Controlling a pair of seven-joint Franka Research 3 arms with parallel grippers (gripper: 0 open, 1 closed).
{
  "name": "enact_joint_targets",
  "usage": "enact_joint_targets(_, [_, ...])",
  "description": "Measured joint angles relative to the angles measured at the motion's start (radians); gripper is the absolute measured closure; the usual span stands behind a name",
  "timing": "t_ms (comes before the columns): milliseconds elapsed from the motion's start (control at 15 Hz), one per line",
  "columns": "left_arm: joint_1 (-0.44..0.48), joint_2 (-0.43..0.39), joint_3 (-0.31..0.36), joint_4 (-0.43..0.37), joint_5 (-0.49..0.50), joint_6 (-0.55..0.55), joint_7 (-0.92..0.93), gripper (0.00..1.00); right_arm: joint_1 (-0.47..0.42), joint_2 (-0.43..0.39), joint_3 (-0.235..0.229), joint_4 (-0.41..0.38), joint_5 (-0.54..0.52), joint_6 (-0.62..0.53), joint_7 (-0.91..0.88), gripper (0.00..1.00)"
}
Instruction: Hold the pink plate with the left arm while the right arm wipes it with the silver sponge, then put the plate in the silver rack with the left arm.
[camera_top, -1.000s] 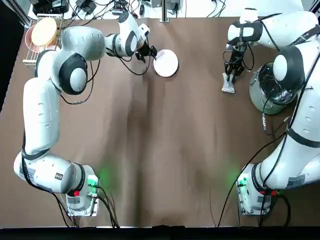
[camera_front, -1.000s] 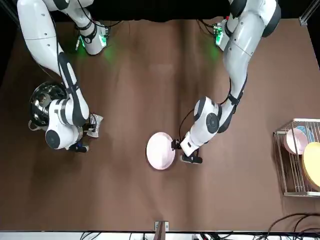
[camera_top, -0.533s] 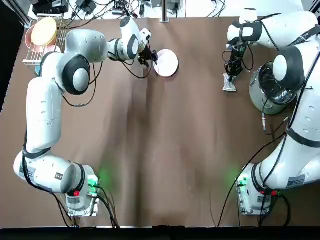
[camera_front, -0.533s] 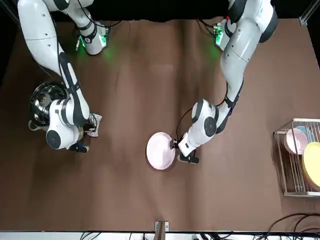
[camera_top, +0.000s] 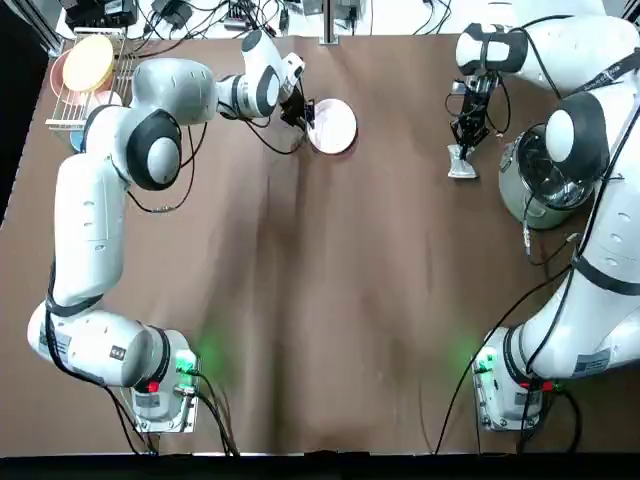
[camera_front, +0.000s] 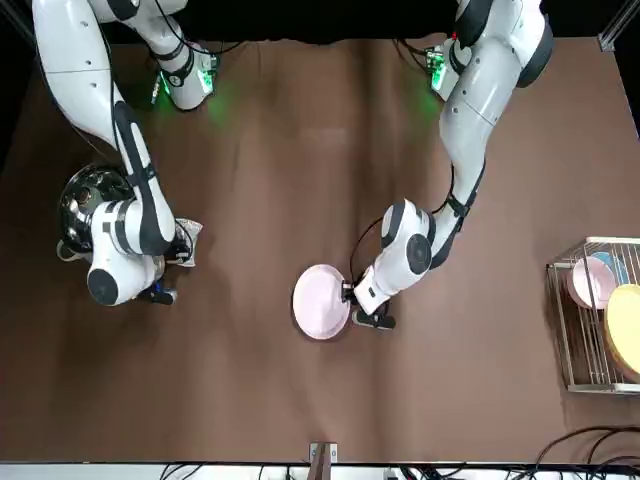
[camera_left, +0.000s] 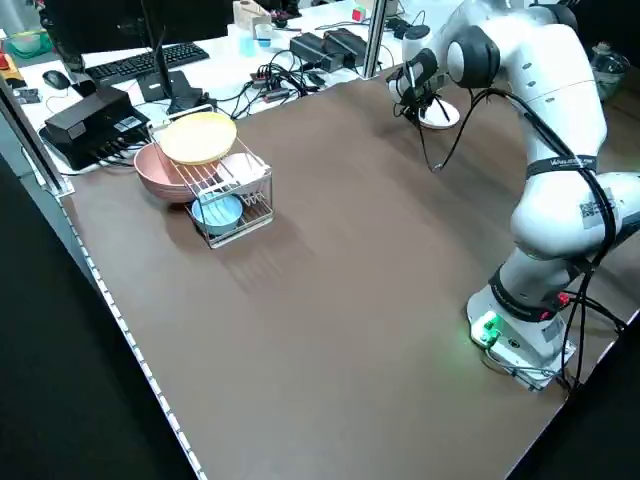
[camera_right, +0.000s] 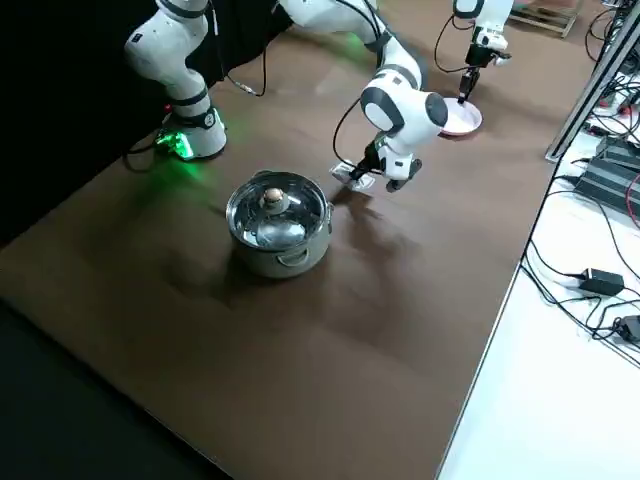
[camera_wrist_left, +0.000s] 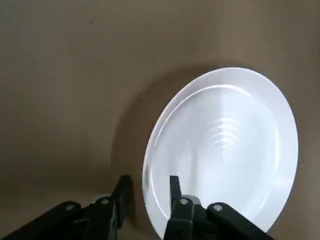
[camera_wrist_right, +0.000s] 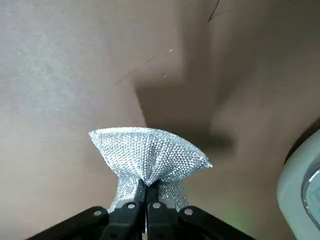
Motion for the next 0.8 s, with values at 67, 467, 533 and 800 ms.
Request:
enact_joint_targets(67, [-0.002, 0.007, 0.000, 0.009, 0.000, 0.000, 0.000, 0.64, 0.000, 0.000, 0.000, 0.009, 0.000, -0.012, 0.000, 0.98])
enact_joint_targets(467, [-0.006, 0.030, 0.000, 0.030, 0.000, -0.001, 0.003, 0.81, 0.003, 0.000, 0.001, 0.055, 0.001, -0.076, 0.001, 0.98])
enact_joint_targets(533, [-0.006, 0.031, 0.000, 0.031, 0.000, -0.001, 0.003, 0.83, 0.003, 0.000, 0.001, 0.062, 0.005, -0.077, 0.001, 0.98])
enact_joint_targets(800, [-0.009, 0.033, -0.001, 0.034, 0.000, -0.001, 0.004, 0.97, 0.006, -0.008, 0.003, 0.094, 0.029, -0.079, 0.001, 0.98])
